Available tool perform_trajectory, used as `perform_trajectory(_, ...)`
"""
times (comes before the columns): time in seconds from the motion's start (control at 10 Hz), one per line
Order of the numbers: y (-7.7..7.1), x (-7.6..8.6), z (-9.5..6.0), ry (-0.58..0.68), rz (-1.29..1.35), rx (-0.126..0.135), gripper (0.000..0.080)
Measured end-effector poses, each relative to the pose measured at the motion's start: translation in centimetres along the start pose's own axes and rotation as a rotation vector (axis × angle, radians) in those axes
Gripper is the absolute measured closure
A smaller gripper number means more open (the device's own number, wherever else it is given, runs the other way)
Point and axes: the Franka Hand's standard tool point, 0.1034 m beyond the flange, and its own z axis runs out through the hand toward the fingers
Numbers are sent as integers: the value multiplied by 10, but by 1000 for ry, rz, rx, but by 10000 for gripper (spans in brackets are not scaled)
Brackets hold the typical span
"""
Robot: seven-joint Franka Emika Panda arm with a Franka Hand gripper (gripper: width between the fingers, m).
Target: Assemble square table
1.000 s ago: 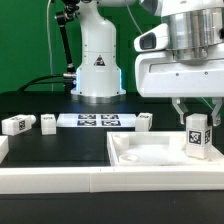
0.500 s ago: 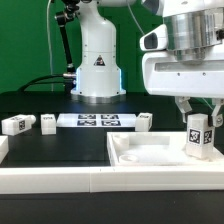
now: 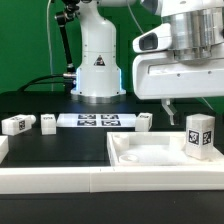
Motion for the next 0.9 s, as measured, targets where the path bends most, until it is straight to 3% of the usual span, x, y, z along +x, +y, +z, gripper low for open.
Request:
perform_trajectory(0.1,0,0,0,1,-82,-3,152)
perform_trajectory(0.3,-3,-4,1,22,-355,-67,151)
perform_trajectory(0.4,-4,-4,1,22,-469,-80,151)
perform_trajectory(0.9,-2,-2,1,6,-915,-87,151)
